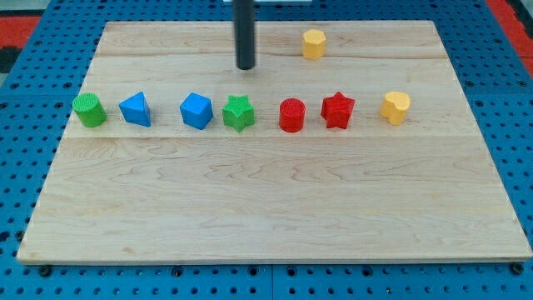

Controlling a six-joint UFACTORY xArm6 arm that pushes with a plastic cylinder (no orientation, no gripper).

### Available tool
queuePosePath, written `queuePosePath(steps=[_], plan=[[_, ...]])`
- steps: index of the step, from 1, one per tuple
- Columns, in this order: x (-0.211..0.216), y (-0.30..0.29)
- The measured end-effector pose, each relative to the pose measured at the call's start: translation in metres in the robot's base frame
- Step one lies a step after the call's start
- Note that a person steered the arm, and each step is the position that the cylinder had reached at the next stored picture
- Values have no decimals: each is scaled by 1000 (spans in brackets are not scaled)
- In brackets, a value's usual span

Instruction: Move the yellow hexagon into the yellow heart

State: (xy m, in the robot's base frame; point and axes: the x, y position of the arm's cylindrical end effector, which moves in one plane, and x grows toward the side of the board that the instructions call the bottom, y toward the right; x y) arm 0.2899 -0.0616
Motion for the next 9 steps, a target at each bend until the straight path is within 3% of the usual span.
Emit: queuePosePath(steps=[1,2,4,6,8,9], plan=[[-47,-20],[-61,36],[-42,212],[20,254],[13,247],[32,275]])
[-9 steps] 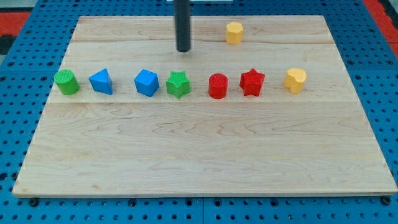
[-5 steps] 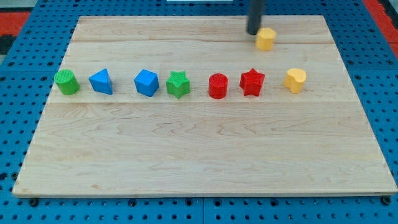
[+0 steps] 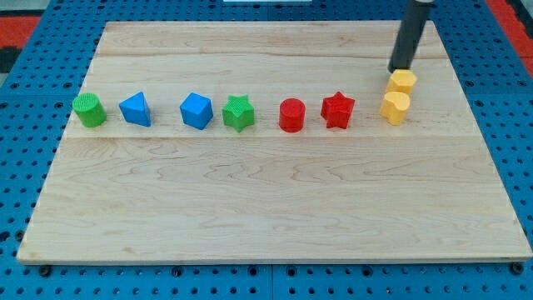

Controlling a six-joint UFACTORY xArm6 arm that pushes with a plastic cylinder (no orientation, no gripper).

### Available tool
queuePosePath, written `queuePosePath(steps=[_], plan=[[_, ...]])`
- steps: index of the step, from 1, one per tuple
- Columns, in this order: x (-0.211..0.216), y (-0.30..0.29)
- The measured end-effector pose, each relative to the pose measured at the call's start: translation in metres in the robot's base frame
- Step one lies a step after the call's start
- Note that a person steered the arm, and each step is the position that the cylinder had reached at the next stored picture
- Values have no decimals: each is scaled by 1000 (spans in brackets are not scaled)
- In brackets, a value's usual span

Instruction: Move the yellow hexagon into the yellow heart

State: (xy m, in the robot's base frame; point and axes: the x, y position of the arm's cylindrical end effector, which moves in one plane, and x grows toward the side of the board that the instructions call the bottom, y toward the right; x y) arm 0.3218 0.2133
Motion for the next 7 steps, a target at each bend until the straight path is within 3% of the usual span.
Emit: queuePosePath(steps=[1,2,3,4,5,7], plan=[[15,31],[-8,28],[-22,-61],[6,-53],[30,-8],[10,31]])
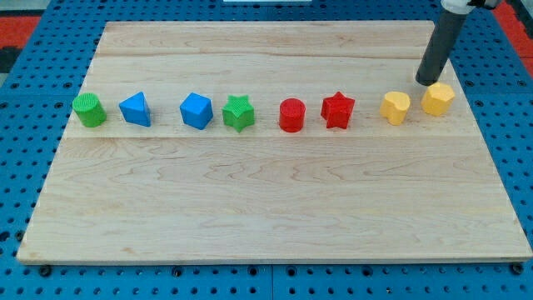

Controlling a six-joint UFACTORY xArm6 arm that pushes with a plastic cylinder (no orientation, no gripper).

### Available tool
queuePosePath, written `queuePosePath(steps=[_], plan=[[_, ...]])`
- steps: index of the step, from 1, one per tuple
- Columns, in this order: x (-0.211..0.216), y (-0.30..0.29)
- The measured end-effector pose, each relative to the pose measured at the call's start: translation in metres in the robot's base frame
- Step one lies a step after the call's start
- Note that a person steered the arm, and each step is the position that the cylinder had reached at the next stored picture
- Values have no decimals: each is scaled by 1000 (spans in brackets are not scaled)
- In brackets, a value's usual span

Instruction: Move the yellow hexagon into the yellow heart

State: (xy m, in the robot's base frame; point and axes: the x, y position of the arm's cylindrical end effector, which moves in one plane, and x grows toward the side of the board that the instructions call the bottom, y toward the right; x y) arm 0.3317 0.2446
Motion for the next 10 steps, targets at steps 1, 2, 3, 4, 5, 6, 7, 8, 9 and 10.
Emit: queuePosePath(steps=[1,2,3,4,5,6,7,8,9,10], plan=[[-2,18],[28,20],[44,20],[49,35],[68,66],[77,37],[74,5],[69,-1],[67,-2],[67,-2]])
